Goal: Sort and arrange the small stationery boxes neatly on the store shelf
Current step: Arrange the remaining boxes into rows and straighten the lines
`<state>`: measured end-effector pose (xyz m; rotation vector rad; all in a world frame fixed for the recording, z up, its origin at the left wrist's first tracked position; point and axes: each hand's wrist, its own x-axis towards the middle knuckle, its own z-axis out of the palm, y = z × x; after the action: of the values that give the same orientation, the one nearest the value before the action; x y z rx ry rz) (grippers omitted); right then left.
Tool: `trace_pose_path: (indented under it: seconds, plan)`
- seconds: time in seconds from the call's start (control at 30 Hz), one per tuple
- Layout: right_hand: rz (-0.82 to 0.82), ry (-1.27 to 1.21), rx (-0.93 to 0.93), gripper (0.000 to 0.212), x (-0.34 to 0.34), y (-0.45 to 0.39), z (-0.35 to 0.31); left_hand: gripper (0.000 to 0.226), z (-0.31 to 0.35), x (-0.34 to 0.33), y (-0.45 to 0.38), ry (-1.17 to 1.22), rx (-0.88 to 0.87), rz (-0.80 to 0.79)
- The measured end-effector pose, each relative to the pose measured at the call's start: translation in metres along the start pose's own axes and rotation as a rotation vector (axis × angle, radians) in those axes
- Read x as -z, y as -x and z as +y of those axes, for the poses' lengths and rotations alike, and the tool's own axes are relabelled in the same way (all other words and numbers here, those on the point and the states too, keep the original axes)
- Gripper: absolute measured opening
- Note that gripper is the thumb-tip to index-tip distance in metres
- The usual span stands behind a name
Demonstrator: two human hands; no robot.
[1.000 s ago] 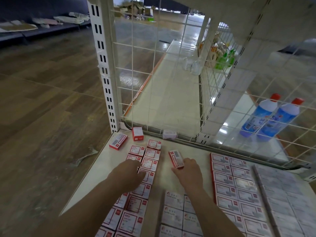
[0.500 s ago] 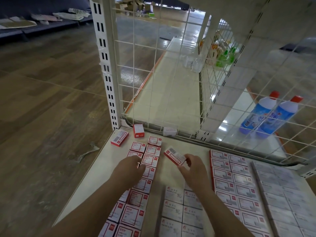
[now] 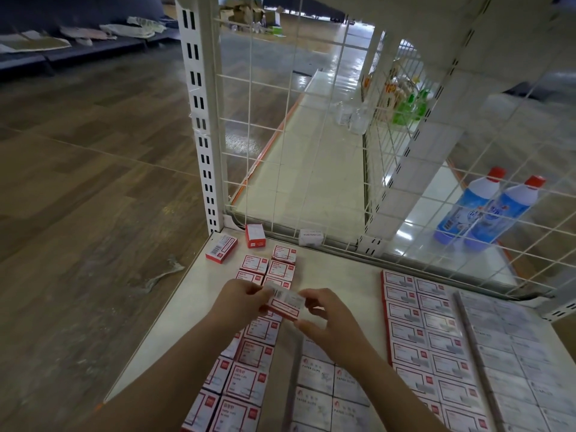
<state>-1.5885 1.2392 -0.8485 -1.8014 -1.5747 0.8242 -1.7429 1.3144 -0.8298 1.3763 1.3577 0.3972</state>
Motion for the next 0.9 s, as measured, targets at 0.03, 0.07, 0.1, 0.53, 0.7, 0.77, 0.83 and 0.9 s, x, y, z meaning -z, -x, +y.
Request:
trace_pose_path:
  seconds: [0.03,0.07,0.1,0.53,0.7,0.77,0.83,0.9]
  plan:
    - [-0.011,-0.082,-0.045,0.04,0.0005,-0.0002,-0.0001,0.019,0.0008,0.0012,0.002,0.027,0.005,-0.008]
    - [-0.015,-0.153,-0.083,0.038,0.0011,-0.0002,-0.0003,0.019,0.0009,0.0022,0.004,0.038,0.002,-0.02]
    - [-0.01,-0.205,-0.11,0.031,0.0018,-0.0001,-0.0008,0.019,0.0007,0.0023,0.0054,0.038,-0.007,-0.033]
    - [0.224,-0.138,-0.028,0.01,0.0007,-0.0022,-0.0048,0.037,0.004,-0.0055,0.0049,0.09,0.111,0.046]
    - [0.242,0.025,0.068,0.013,-0.0024,-0.0001,-0.0076,0.028,0.0069,-0.0033,0.0045,0.331,0.235,0.057]
    - [0.212,0.076,0.11,0.018,-0.0025,0.001,-0.0084,0.019,0.008,-0.0012,0.0052,0.47,0.296,0.018]
    - [0.2,0.097,0.119,0.024,-0.0031,0.0009,-0.0071,0.011,0.0083,-0.0001,0.0064,0.492,0.316,0.009]
    - [0.219,0.046,0.088,0.028,-0.0033,0.0,-0.0042,0.007,0.0093,0.0002,0.0084,0.468,0.291,-0.008]
